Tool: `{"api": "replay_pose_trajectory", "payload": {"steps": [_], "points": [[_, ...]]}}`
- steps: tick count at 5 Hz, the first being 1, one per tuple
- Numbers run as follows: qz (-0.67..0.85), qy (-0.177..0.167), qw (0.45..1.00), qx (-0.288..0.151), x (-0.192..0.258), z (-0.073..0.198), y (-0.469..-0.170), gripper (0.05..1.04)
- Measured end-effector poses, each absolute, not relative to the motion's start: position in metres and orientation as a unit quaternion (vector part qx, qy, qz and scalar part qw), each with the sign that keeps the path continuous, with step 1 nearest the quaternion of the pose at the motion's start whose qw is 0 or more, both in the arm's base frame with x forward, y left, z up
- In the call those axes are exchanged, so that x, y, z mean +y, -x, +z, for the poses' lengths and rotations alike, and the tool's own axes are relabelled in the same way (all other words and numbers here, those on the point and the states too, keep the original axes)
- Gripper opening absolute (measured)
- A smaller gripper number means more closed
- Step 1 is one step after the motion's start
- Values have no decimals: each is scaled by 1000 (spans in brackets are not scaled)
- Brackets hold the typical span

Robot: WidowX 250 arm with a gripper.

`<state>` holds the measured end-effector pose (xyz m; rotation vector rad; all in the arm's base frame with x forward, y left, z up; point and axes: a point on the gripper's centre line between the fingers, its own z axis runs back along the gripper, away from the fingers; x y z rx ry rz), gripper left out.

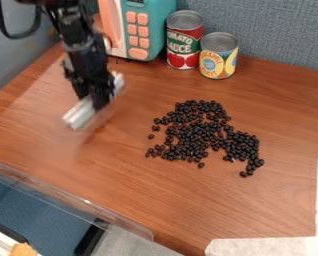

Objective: Sweep into pile

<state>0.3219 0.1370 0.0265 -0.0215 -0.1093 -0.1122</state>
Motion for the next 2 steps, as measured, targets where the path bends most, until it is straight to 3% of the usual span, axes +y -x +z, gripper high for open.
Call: {"api": "replay_pose_trajectory", "payload": {"steps": [1,2], "points": [[-50,-11,996,-68,139,33,-345,381],[-60,-20,997,-49,124,19,-364,381]]}}
